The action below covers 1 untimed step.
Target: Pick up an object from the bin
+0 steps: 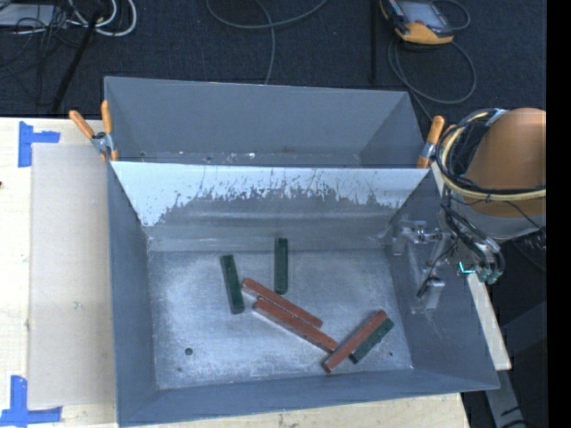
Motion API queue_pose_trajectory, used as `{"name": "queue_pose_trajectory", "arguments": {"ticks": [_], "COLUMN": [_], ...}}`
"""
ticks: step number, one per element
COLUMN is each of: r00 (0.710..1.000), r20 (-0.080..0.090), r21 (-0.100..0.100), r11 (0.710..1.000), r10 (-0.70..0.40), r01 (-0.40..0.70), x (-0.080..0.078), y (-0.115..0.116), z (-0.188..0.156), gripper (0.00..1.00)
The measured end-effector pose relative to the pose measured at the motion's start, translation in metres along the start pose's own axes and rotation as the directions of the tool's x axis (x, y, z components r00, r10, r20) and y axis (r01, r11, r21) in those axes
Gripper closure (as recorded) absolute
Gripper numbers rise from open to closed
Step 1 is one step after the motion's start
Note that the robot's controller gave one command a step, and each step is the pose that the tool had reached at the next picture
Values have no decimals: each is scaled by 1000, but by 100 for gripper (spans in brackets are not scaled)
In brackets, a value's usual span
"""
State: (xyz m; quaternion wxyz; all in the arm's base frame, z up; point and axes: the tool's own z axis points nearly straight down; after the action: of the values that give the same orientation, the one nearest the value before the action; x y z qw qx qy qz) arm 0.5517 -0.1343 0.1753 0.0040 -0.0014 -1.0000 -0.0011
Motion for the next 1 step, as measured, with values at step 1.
{"name": "queue_pose_trajectory", "arguments": {"ticks": [1], "r00": [1000], "r20": [7], "r21": [2], "r11": [1000], "r10": [-4], "r01": [4], "x": [-2], "y": [0], "z": [-5], "gripper": [0]}}
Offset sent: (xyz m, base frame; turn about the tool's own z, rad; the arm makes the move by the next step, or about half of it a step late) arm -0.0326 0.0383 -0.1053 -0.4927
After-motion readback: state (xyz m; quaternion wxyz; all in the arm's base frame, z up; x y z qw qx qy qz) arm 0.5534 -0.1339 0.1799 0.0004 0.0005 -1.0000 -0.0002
